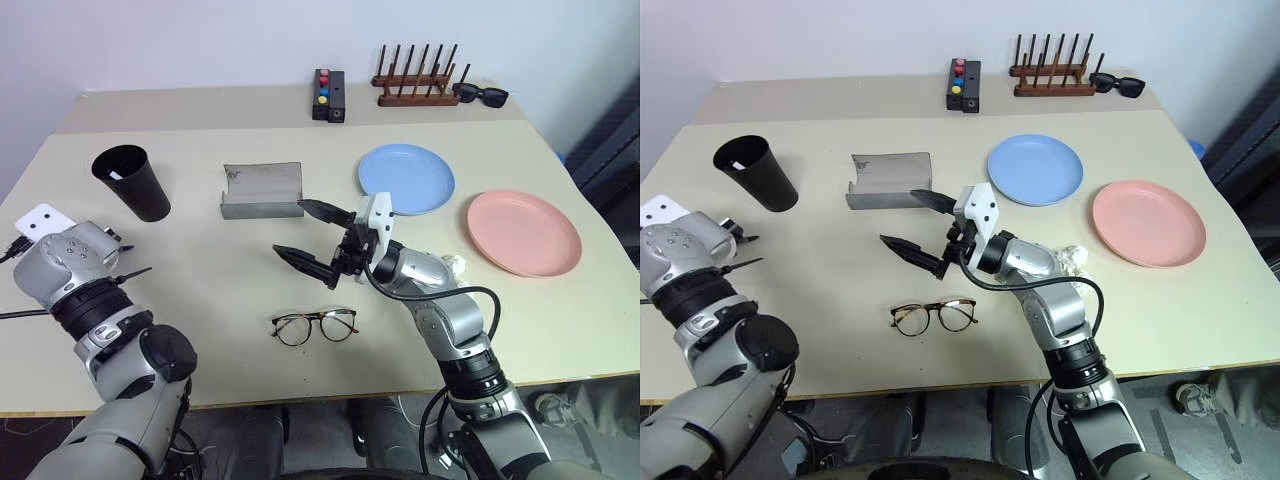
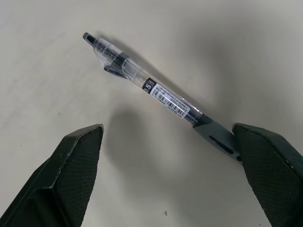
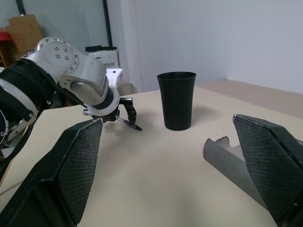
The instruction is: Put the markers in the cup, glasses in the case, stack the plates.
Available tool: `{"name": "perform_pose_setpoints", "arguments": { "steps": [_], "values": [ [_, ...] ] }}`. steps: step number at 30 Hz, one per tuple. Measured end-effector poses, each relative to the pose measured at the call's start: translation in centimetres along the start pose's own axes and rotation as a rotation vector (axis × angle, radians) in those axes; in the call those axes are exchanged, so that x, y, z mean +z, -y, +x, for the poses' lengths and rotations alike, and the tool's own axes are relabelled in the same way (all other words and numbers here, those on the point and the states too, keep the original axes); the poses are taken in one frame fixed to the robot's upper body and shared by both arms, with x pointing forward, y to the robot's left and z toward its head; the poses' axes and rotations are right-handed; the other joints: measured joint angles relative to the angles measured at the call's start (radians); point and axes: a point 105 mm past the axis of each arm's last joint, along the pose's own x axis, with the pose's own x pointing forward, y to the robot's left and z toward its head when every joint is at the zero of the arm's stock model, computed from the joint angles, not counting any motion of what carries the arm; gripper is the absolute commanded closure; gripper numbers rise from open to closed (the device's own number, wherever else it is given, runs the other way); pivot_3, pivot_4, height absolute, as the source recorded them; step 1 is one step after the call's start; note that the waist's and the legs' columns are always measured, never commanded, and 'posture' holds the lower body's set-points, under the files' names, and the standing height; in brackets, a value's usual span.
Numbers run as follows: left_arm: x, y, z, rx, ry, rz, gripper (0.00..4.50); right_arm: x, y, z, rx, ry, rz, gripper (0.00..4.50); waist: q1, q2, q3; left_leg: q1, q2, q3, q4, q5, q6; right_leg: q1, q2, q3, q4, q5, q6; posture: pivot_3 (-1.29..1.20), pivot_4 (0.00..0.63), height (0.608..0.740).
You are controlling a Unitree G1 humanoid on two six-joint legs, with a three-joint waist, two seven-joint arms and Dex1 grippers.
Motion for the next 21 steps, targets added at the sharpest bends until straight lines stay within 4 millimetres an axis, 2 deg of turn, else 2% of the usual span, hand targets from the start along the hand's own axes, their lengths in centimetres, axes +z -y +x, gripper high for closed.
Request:
{"name": "perform_pose_setpoints", "arguments": {
  "steps": [4, 15, 21],
  "values": [
    [-0.10, 0.61, -0.22, -0.020, -0.006, -0.009, 2.80, 0.00, 0.01, 0.01, -0.002, 0.000, 0.000, 0.00, -0.003, 0.000, 0.000, 0.000, 0.000, 0.000, 0.000, 0.000, 0.000, 0.000, 0.000, 0.000, 0.000, 0.000, 0.000, 0.00, 0.150, 0.740],
    [-0.17, 0.40, -0.32, -0.012, -0.029, -0.063, 2.80, 0.00, -0.01, 0.02, 0.000, 0.001, 0.001, 0.00, -0.002, 0.000, 0.000, 0.000, 0.000, 0.000, 0.000, 0.000, 0.000, 0.000, 0.000, 0.000, 0.000, 0.000, 0.000, 0.00, 0.150, 0.740],
    [-0.29, 0.42, -0.27, -0.032, -0.069, -0.236, 2.80, 0.00, -0.06, 0.06, 0.002, 0.002, 0.001, 0.00, -0.001, 0.000, 0.000, 0.000, 0.000, 0.000, 0.000, 0.000, 0.000, 0.000, 0.000, 0.000, 0.000, 0.000, 0.000, 0.00, 0.150, 0.740]
  ]
}}
